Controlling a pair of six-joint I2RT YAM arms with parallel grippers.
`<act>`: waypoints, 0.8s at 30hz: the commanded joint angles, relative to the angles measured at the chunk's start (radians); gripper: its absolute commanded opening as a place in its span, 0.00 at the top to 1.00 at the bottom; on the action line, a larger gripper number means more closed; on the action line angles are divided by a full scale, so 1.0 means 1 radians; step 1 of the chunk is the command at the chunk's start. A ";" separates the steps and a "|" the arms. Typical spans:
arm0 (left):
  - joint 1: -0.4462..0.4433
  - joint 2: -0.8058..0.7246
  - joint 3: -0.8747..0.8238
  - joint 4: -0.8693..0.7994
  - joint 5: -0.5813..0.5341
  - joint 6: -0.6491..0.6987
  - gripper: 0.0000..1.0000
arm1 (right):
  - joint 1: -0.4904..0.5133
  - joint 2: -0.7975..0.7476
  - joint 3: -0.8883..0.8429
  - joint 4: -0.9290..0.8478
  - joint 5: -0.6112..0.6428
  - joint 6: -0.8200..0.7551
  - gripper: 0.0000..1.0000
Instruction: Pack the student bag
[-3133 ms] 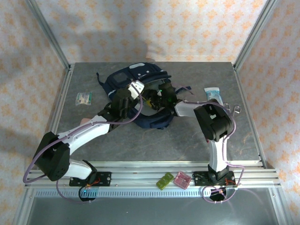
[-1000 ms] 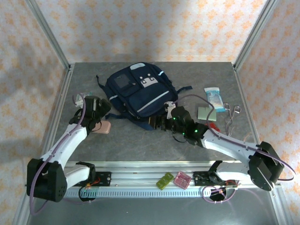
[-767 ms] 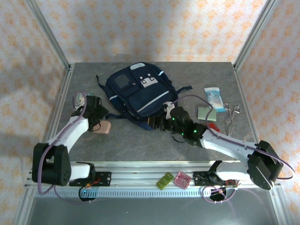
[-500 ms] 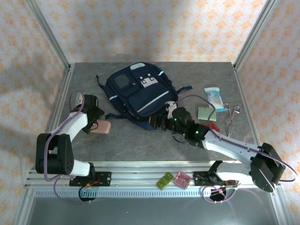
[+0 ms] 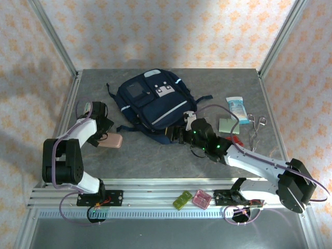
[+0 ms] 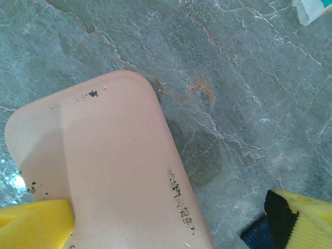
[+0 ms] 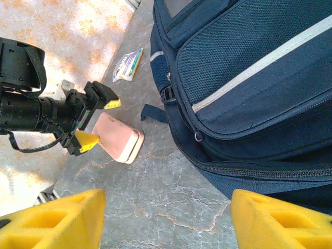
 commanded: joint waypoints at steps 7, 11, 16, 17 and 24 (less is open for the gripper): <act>0.032 -0.045 -0.042 0.005 -0.048 -0.009 0.05 | 0.006 -0.008 0.003 0.028 0.040 0.005 0.36; 0.032 -0.076 -0.027 -0.039 -0.055 -0.011 0.05 | 0.006 -0.011 0.004 0.036 0.040 0.006 0.36; 0.032 -0.116 -0.073 -0.039 -0.052 -0.016 0.03 | 0.006 -0.033 -0.020 0.051 0.046 0.012 0.36; 0.032 -0.120 -0.086 -0.022 -0.054 -0.014 0.02 | 0.006 -0.038 -0.027 0.057 0.047 0.014 0.36; 0.034 -0.016 -0.045 0.018 -0.095 -0.006 0.01 | 0.006 -0.055 -0.017 0.028 0.057 0.000 0.36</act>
